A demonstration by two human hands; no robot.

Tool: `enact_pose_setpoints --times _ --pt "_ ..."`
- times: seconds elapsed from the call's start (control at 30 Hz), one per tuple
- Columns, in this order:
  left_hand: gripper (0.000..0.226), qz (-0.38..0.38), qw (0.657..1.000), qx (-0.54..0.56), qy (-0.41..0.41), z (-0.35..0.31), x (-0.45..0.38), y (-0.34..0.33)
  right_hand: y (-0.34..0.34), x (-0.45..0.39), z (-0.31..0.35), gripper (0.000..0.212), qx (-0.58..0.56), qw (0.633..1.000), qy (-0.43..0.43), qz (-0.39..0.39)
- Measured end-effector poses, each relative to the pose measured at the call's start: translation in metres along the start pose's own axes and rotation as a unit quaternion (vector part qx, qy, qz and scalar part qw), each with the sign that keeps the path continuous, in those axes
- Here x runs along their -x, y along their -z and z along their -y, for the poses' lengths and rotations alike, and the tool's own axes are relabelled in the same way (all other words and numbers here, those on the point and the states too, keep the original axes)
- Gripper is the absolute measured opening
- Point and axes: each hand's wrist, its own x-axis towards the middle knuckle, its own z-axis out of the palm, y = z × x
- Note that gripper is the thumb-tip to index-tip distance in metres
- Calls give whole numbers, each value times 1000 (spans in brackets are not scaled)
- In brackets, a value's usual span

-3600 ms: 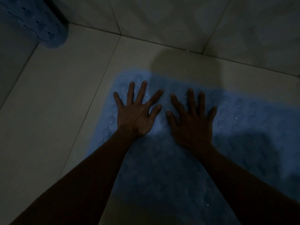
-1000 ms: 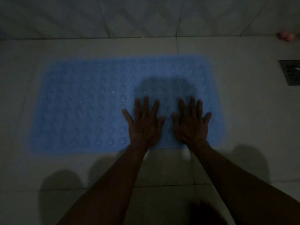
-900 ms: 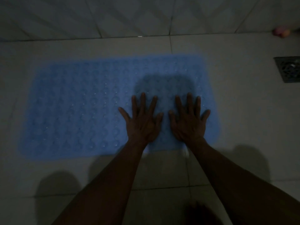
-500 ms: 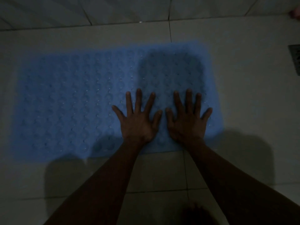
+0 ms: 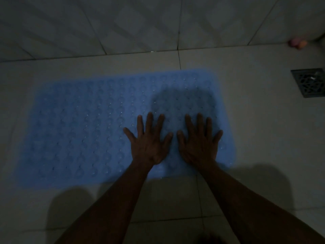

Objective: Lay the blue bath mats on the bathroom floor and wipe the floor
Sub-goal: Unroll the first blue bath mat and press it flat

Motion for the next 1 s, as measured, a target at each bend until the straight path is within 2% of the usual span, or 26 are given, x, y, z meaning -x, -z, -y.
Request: enact_pose_setpoints --times 0.2,0.37,0.5,0.63,0.8,0.9,1.0 --pt "70 -60 998 11 5 7 -62 19 15 -70 16 67 -31 999 -1 -40" --pt "70 -58 998 2 9 18 -122 19 17 -128 26 68 -32 999 0 -22" --pt "67 -75 997 -19 5 17 -127 13 6 -136 26 67 -2 1000 -16 -15" --pt "68 -50 999 -8 12 17 -129 16 8 -136 27 68 14 1000 -17 -7" --pt "70 -69 997 -34 17 13 -127 19 8 -130 30 67 40 997 -10 -68" --pt "71 -39 998 -31 26 13 -131 22 10 -134 29 70 16 999 -14 -32" --pt "70 -29 998 -37 34 11 -132 25 14 -135 30 72 16 999 -20 -29"
